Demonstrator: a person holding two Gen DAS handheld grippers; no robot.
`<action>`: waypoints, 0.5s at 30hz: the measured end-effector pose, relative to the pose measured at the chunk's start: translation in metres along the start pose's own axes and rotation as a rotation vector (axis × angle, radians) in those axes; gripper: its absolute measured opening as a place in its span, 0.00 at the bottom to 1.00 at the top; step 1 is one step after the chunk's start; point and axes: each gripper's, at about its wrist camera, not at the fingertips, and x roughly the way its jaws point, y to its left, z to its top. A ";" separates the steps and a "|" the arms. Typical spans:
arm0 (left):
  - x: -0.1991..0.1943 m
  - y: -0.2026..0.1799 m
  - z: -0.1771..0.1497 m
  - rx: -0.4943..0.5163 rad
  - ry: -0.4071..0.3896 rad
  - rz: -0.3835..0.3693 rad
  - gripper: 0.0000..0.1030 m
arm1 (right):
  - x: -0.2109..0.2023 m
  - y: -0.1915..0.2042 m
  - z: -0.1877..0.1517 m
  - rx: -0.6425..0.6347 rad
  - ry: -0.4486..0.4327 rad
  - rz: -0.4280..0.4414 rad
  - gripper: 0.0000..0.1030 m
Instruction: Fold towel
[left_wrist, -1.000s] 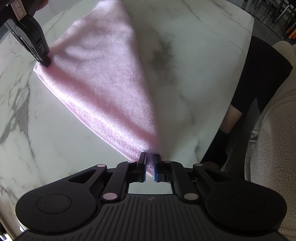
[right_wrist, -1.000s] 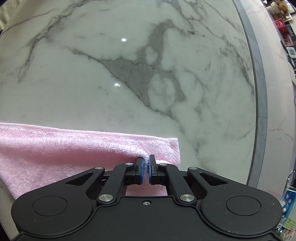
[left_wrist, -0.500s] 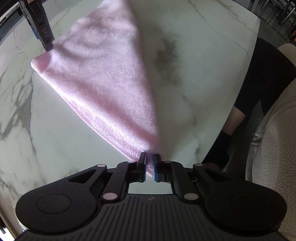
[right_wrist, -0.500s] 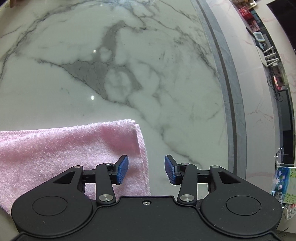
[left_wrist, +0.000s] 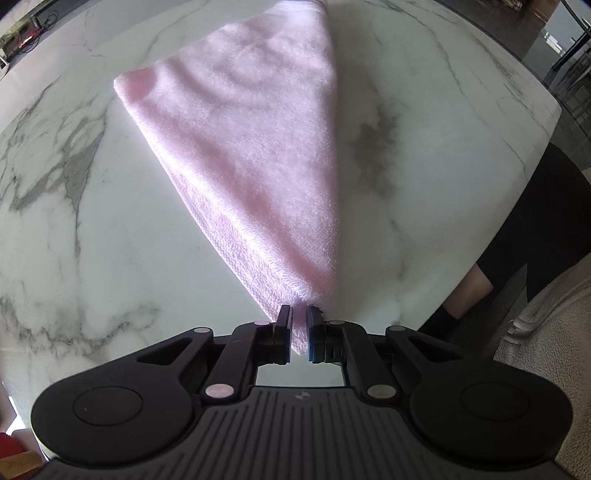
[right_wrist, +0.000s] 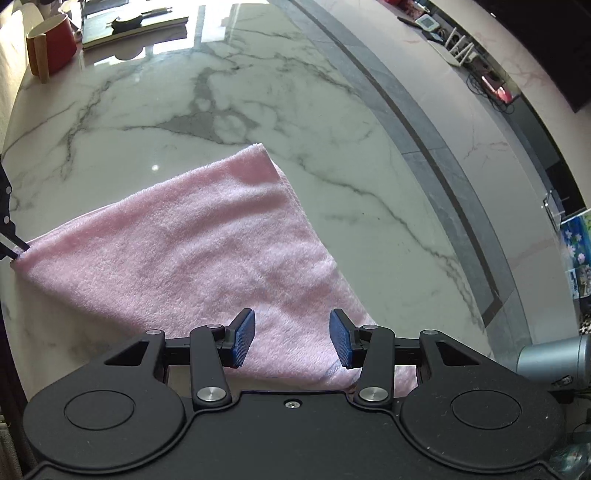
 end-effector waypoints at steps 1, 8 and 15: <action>-0.007 0.003 -0.001 -0.031 -0.026 0.006 0.12 | -0.008 0.001 -0.012 0.036 -0.014 0.006 0.44; -0.053 0.018 -0.002 -0.303 -0.273 0.069 0.43 | -0.048 0.021 -0.087 0.324 -0.140 0.051 0.64; -0.048 -0.010 0.004 -0.370 -0.386 0.152 0.69 | -0.046 0.060 -0.130 0.561 -0.217 -0.003 0.94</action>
